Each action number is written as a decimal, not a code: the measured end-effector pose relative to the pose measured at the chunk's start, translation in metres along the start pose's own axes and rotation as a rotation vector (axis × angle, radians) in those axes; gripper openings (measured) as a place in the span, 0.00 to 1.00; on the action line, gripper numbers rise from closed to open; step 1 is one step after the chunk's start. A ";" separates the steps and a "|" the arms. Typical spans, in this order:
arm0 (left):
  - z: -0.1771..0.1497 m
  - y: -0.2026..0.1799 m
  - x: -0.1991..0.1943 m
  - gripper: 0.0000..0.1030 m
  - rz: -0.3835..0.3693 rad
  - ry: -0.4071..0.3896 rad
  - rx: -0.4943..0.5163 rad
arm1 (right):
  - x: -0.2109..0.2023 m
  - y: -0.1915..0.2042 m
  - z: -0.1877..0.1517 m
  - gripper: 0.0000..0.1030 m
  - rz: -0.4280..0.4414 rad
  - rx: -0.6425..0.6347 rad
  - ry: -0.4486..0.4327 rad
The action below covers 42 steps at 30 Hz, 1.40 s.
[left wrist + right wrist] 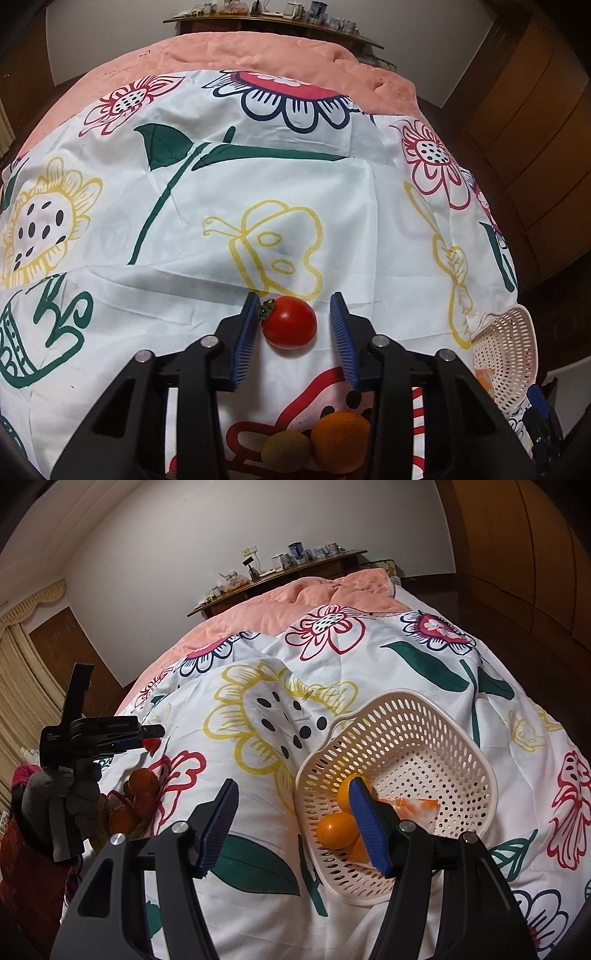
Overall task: Organize fruits
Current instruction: 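Close the left gripper on the cherry tomato and lift it, then grasp a second cherry tomato with the right gripper while the left gripper carries its tomato toward the basket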
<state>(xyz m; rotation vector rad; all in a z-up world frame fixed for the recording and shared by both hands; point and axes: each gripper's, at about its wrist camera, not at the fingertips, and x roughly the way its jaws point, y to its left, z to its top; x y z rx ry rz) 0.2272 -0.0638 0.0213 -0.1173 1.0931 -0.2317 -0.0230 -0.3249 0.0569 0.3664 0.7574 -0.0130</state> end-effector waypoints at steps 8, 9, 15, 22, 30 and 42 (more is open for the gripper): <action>-0.003 0.004 -0.007 0.30 -0.008 -0.020 -0.004 | 0.004 0.016 0.000 0.61 0.032 -0.035 0.028; -0.003 0.005 -0.010 0.30 -0.008 -0.027 -0.004 | 0.005 0.018 0.000 0.61 0.042 -0.034 0.035; -0.008 0.010 -0.030 0.30 -0.022 -0.076 -0.007 | 0.016 0.036 0.000 0.61 0.090 -0.056 0.080; -0.023 0.008 -0.058 0.30 -0.059 -0.129 0.017 | 0.029 0.073 0.000 0.61 0.147 -0.144 0.152; -0.040 0.020 -0.082 0.30 -0.087 -0.179 0.012 | 0.046 0.123 -0.005 0.60 0.171 -0.303 0.222; -0.057 0.038 -0.103 0.30 -0.135 -0.220 0.015 | 0.075 0.169 -0.011 0.52 0.120 -0.459 0.302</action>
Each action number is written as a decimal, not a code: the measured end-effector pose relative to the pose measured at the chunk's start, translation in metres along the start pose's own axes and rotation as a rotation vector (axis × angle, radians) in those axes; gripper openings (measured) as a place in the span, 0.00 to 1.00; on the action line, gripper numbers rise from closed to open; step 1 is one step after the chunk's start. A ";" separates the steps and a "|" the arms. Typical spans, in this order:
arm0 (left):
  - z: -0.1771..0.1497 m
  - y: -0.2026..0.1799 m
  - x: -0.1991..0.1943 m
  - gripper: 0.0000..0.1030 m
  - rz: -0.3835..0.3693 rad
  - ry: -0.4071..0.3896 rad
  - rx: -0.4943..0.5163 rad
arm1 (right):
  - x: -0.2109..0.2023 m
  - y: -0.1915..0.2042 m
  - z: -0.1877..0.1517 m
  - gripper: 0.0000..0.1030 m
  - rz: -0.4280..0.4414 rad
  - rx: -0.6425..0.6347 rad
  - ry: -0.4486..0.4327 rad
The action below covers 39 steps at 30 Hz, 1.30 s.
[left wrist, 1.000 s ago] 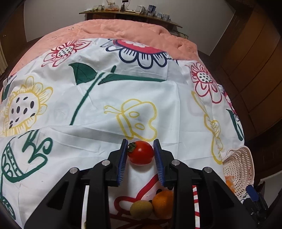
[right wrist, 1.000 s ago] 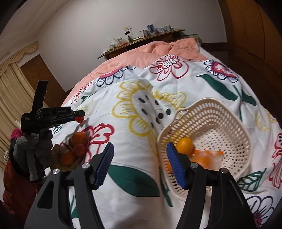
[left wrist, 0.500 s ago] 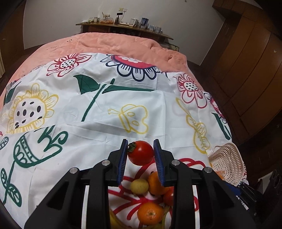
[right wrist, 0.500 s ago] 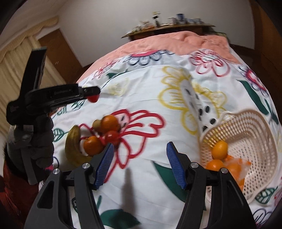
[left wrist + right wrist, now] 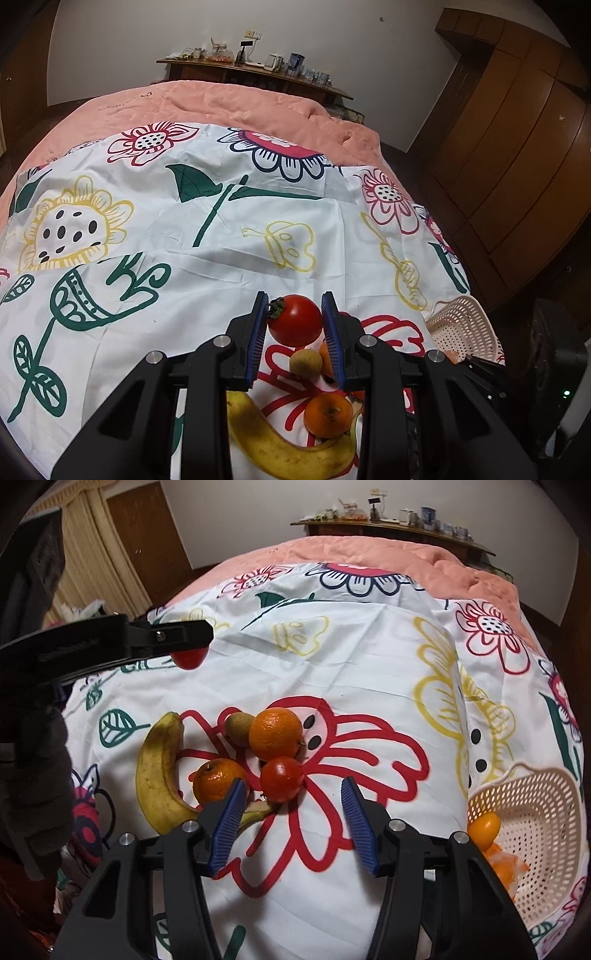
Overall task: Organize fruits
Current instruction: 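Grasp a second cherry tomato with the right gripper while the left gripper carries its tomato toward the basket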
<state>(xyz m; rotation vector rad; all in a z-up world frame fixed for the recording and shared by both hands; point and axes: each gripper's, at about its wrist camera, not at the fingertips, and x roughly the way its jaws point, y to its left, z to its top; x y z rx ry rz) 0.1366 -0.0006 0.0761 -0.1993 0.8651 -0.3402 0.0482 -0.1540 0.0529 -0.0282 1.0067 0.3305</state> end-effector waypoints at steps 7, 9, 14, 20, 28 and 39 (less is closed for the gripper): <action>-0.003 0.007 -0.005 0.29 -0.023 -0.011 -0.007 | 0.017 0.006 0.008 0.48 -0.024 -0.038 0.058; -0.004 0.009 -0.006 0.29 -0.029 -0.012 -0.009 | 0.019 0.007 0.010 0.47 -0.033 -0.045 0.061; -0.006 0.012 -0.006 0.29 -0.038 -0.010 -0.012 | 0.025 0.009 0.015 0.44 -0.044 -0.062 0.075; -0.008 0.015 -0.005 0.29 -0.038 -0.006 -0.017 | 0.026 0.007 0.015 0.33 -0.013 -0.066 0.082; -0.010 0.015 -0.006 0.29 -0.040 -0.009 -0.015 | 0.021 0.009 0.013 0.28 0.011 -0.067 0.063; -0.012 0.000 -0.006 0.29 -0.040 0.002 0.005 | -0.017 -0.023 0.006 0.28 0.032 0.073 -0.046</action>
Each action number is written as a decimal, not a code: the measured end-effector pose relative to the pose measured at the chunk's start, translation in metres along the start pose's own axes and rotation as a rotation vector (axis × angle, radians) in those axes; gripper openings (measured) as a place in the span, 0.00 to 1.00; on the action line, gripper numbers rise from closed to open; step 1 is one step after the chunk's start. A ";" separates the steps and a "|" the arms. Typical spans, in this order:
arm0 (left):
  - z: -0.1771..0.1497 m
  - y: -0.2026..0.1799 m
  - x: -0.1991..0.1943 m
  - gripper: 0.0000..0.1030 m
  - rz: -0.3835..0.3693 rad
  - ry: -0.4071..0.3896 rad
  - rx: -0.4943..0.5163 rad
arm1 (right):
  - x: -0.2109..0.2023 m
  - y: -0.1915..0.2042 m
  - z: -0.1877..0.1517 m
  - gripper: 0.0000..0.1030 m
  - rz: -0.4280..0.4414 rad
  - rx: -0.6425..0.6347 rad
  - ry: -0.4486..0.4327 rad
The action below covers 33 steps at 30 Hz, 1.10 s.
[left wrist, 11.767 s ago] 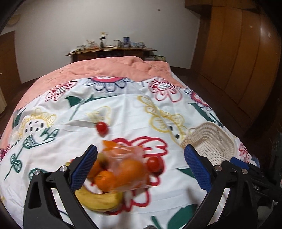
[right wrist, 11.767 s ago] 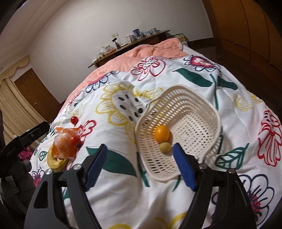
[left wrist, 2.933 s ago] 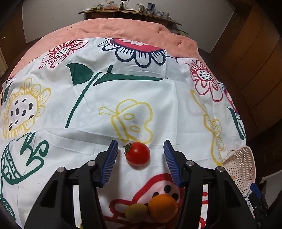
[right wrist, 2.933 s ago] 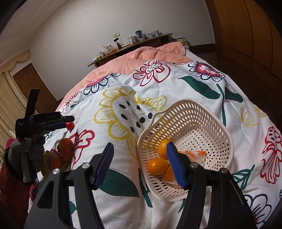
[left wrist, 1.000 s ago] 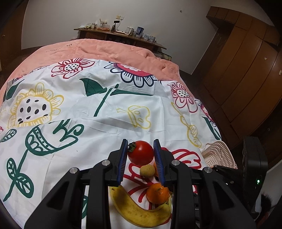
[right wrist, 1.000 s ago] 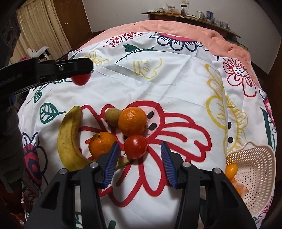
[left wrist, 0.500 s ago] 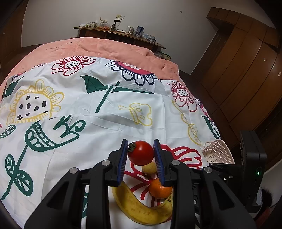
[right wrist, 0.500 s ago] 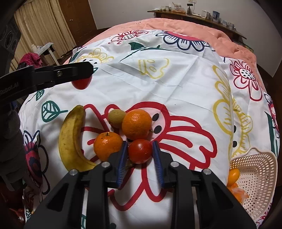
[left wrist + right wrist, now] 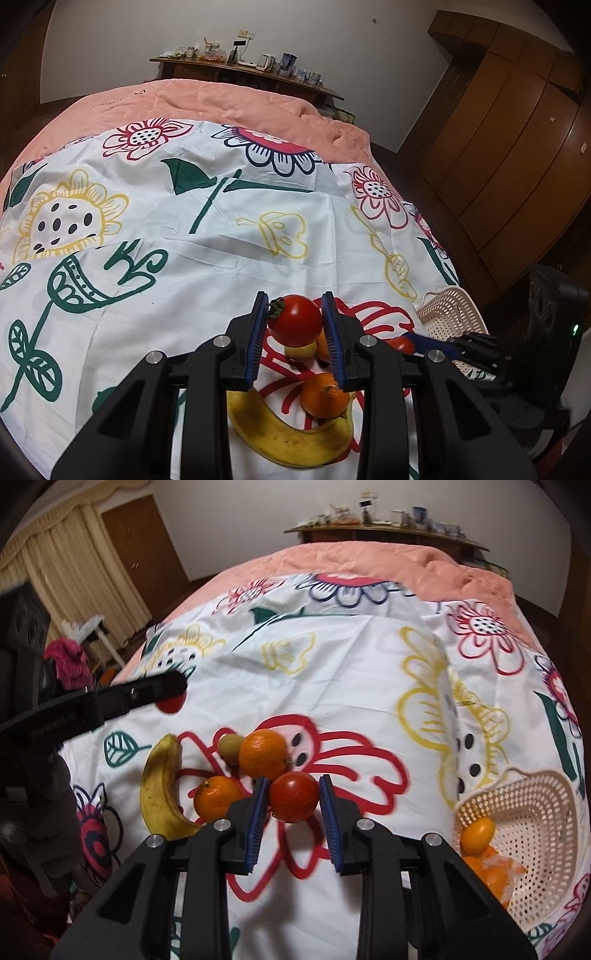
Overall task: Organize fruits
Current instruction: 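Grasp a second cherry tomato with the right gripper while the left gripper carries its tomato toward the basket, then lower both tomatoes into the white basket and open both grippers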
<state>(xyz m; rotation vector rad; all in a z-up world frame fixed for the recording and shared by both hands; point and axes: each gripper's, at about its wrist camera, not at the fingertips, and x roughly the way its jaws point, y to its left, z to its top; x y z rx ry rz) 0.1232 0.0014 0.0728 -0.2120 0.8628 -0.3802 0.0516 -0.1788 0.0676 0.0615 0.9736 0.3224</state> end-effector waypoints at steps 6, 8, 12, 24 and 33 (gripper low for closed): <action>-0.002 -0.015 0.004 0.30 -0.005 0.016 0.026 | -0.024 -0.038 -0.008 0.28 -0.019 0.108 -0.056; -0.003 -0.020 0.005 0.30 -0.008 0.021 0.035 | -0.033 -0.054 -0.013 0.28 -0.029 0.150 -0.072; -0.005 -0.036 0.008 0.30 -0.019 0.034 0.062 | -0.048 -0.086 -0.026 0.28 -0.070 0.225 -0.094; -0.010 -0.080 0.018 0.29 -0.037 0.067 0.139 | -0.063 -0.167 -0.074 0.28 -0.161 0.415 -0.077; -0.015 -0.111 0.030 0.30 -0.046 0.101 0.197 | -0.067 -0.189 -0.092 0.29 -0.232 0.441 -0.084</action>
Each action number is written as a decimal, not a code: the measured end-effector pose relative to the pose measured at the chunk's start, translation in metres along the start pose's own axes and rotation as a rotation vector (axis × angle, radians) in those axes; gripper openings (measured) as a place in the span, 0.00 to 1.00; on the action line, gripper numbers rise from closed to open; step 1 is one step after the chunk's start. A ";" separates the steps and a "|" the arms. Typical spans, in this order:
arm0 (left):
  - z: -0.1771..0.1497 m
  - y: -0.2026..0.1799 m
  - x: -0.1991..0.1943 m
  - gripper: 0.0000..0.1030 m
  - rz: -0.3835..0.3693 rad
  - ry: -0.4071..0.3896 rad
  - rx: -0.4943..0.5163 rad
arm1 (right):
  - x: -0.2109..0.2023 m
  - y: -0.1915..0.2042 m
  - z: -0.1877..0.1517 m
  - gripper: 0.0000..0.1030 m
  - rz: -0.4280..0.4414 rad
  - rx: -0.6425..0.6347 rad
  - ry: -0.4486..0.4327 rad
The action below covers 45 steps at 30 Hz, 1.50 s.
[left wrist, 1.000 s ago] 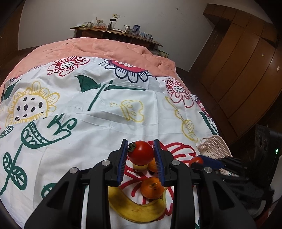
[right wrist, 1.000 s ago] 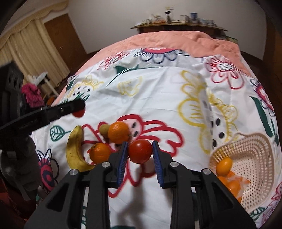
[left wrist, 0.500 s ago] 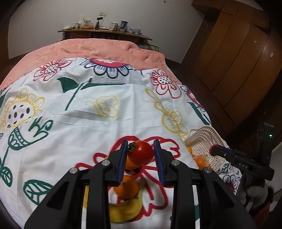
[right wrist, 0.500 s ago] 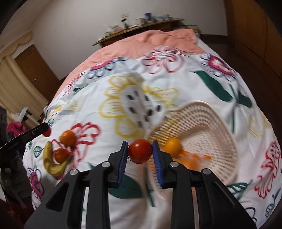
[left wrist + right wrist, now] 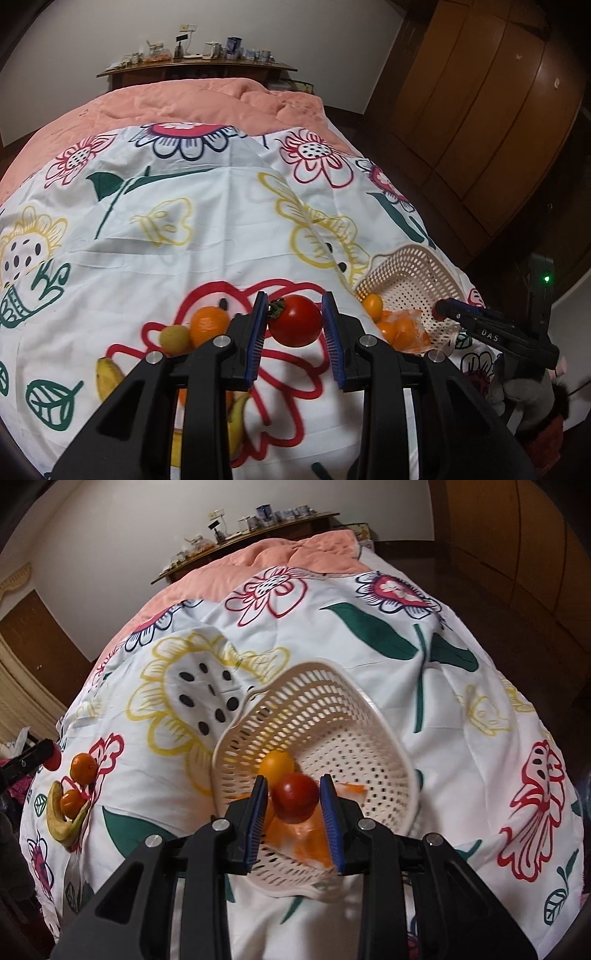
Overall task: Organize fruits
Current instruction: 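Lower both tomatoes into the white basket and open both grippers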
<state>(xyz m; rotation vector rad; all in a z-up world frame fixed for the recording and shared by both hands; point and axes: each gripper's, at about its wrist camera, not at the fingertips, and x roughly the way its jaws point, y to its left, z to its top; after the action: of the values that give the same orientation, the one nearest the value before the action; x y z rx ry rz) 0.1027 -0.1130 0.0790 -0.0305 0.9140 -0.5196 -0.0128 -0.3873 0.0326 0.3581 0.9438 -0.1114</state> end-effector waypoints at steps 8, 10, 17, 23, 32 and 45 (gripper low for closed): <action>0.002 -0.026 0.016 0.30 -0.003 0.035 0.052 | -0.009 -0.025 -0.001 0.30 0.037 0.072 -0.051; 0.003 -0.034 0.021 0.30 -0.003 0.045 0.067 | -0.012 -0.030 -0.003 0.30 0.052 0.086 -0.067; 0.005 -0.065 0.042 0.30 -0.025 0.085 0.120 | -0.022 -0.044 -0.007 0.37 0.077 0.126 -0.122; 0.006 -0.093 0.064 0.30 -0.067 0.131 0.155 | -0.030 -0.055 -0.010 0.42 0.079 0.142 -0.169; 0.008 -0.122 0.093 0.29 -0.130 0.186 0.177 | -0.029 -0.057 -0.013 0.42 0.098 0.145 -0.177; 0.013 -0.106 0.097 0.56 -0.116 0.170 0.116 | -0.027 -0.048 -0.014 0.43 0.109 0.140 -0.173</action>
<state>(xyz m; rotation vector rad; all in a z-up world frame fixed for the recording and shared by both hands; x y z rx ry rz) 0.1170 -0.2511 0.0398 0.0676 1.0510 -0.6902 -0.0514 -0.4293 0.0346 0.5206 0.7456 -0.1074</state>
